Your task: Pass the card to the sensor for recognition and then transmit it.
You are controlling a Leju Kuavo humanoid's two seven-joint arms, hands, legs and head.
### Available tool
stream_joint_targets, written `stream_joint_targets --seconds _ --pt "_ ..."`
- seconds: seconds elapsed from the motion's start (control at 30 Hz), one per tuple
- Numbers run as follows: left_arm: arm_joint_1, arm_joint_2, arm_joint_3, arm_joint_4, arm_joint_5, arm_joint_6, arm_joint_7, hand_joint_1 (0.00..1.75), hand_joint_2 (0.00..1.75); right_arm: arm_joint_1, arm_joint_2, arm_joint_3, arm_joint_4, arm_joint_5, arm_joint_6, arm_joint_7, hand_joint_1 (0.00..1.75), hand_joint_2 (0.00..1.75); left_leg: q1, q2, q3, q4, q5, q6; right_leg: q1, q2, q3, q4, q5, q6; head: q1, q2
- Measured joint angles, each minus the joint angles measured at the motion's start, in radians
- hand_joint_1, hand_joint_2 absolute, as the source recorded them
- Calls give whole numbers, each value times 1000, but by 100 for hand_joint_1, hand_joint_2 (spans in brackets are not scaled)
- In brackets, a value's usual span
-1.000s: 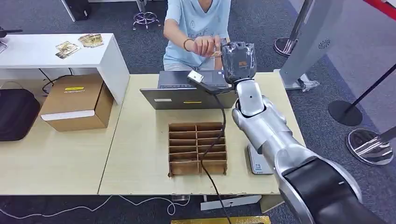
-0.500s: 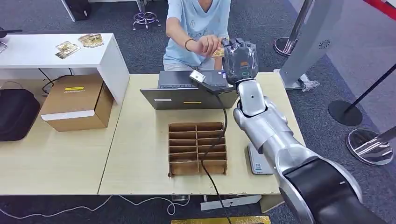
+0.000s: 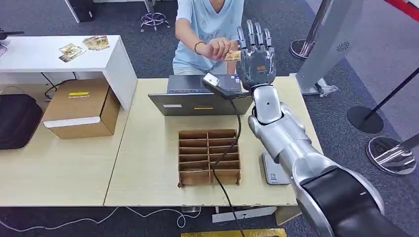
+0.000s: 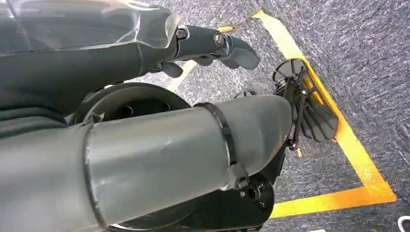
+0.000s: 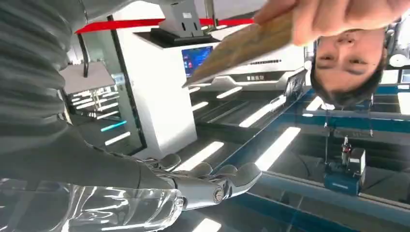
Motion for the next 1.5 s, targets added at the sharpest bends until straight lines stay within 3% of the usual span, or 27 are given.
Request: stream_joint_targets --seconds 0.27,0.4,0.53,0.63,0.7,0.73,0.8,0.87,0.9,0.93,0.97,1.03,1.1,1.2,1.33,1.37,1.5 --pt "1 0 0 0 20 -9 0 0 0 44 -108 45 -52 0 -29 46 0 175 0 -1 0 1 0 0 0 -1 0 0 0 0 0 0" --pt "2 -2 0 0 31 -13 -3 0 0 119 -194 32 -211 0 -29 43 0 175 0 -1 -1 1 0 0 0 -1 0 0 0 0 1 0" --pt "3 -2 0 0 35 -15 -3 0 0 168 -246 16 -313 0 -29 47 0 175 0 0 0 1 0 0 0 0 0 -1 0 0 0 0" --pt "5 -5 0 0 45 -24 -4 0 0 249 -310 -8 -475 0 -29 73 0 175 0 -3 0 1 0 0 0 -2 0 -1 0 0 -1 0" --pt "6 -8 0 0 52 -32 -5 0 0 329 -357 -51 -602 0 -29 50 0 175 0 -6 -1 1 0 0 0 -6 1 -1 -1 1 0 0" --pt "7 -11 0 0 57 -34 -6 0 0 370 -369 -79 -659 -6 -29 25 0 175 0 -7 -1 1 -1 1 0 -6 1 -1 -1 1 0 0" --pt "13 -15 0 0 67 -44 -12 0 0 502 -370 -188 -817 -92 -29 -143 0 175 0 -7 -2 1 -1 1 0 -7 2 -1 -1 1 0 0" --pt "16 -19 2 0 77 -53 -18 0 0 613 -314 -349 -928 -351 -29 -511 0 175 0 -3 -2 0 -3 2 0 -4 0 -2 -1 1 -2 0" --pt "14 -20 3 0 80 -54 -23 0 0 667 -294 -407 -957 -478 -29 -636 0 175 0 -5 -1 1 -3 2 0 -6 1 -3 -2 1 -2 0" --pt "15 -22 3 0 83 -60 -24 0 0 729 -271 -480 -995 -689 -26 -776 0 175 0 -9 -2 1 -3 2 0 -9 3 -3 -4 4 0 0" --pt "18 -24 4 0 85 -66 -24 0 0 791 -267 -520 -1029 -869 -21 -840 0 175 0 -16 -2 1 -3 2 0 -16 4 -2 -6 5 -1 0" --pt "24 -24 5 0 88 -74 -24 0 0 889 -251 -569 -1107 -1220 12 -865 0 175 0 -15 -2 0 -3 2 0 -15 4 -2 -6 5 0 0" --pt "24 -24 6 0 90 -82 -24 0 0 990 -216 -602 -1188 -1454 42 -953 0 175 0 -12 -1 0 -4 3 0 -12 4 -2 -6 5 0 0" --pt "24 -21 7 0 90 -88 -23 0 0 1114 -141 -623 -1291 -1664 103 -990 0 175 0 -10 -1 -1 -4 2 0 -10 3 -2 -7 4 -2 0" --pt "24 -21 7 0 83 -92 -22 0 0 1216 -47 -624 -1349 -1799 242 -969 0 175 0 -9 0 -1 -4 1 0 -10 3 -1 -7 3 -1 0" --pt "25 -21 7 0 78 -92 -22 0 0 1233 -31 -624 -1350 -1824 307 -959 0 175 0 -8 0 -1 -4 1 0 -9 3 -1 -7 2 -1 0" --pt "25 -20 7 0 66 -92 -22 0 0 1252 2 -614 -1332 -1839 507 -910 0 175 0 -6 0 -1 -4 1 0 -7 4 -1 -6 1 0 0"
